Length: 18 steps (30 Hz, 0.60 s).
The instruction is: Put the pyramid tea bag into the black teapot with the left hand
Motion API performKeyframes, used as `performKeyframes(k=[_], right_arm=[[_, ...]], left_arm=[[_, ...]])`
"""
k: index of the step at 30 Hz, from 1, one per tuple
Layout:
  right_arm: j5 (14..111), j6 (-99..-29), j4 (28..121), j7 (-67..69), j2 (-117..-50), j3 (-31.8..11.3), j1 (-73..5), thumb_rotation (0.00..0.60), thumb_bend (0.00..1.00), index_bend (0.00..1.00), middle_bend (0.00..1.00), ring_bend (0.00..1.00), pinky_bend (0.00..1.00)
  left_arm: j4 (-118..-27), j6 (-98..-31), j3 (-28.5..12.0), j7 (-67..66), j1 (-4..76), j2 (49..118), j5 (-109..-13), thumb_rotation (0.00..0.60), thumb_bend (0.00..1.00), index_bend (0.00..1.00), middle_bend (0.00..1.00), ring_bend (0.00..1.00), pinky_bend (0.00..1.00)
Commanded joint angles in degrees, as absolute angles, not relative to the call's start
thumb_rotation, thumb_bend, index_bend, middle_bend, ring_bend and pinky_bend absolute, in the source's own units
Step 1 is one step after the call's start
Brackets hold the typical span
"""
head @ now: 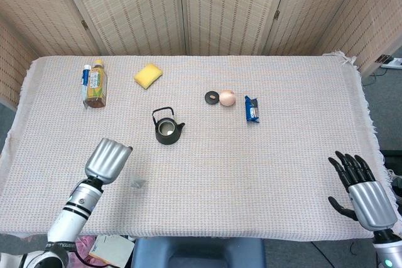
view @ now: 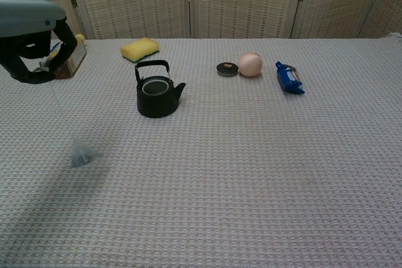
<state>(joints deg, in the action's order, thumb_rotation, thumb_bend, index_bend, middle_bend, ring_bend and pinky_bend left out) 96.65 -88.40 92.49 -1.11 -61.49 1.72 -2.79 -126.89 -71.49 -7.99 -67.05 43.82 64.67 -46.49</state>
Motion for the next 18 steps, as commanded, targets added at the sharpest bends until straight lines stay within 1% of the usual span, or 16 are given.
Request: performKeyframes(k=[1, 12, 18], right_arm=[[96.3, -88.2, 92.4, -0.9, -61.4, 1.6, -2.9, 0.600, 0.18, 0.00, 0.00, 0.00, 0.00], [95.1, -87.2, 92.5, -0.7, -61.4, 1.1, -3.2, 0.600, 0.18, 0.00, 0.00, 0.00, 0.00], [94.3, -86.8, 92.7, -0.7, -61.3, 0.9, -3.2, 0.600, 0.18, 0.00, 0.00, 0.00, 0.00]], left_arm=[[-129.2, -73.7, -9.8, -70.4, 47.1, 64.7, -42.4, 0.600, 0.54, 0.72, 1.00, 0.92, 0.92], [-133.6, -81.2, -14.0, -79.4, 56.4, 66.1, -34.0, 0.600, 0.54, 0.72, 1.00, 0.92, 0.92], [-133.1, -82.9, -16.4, -81.3, 61.0, 67.0, -29.3, 0.600, 0.53, 0.72, 1.00, 0.92, 0.92]])
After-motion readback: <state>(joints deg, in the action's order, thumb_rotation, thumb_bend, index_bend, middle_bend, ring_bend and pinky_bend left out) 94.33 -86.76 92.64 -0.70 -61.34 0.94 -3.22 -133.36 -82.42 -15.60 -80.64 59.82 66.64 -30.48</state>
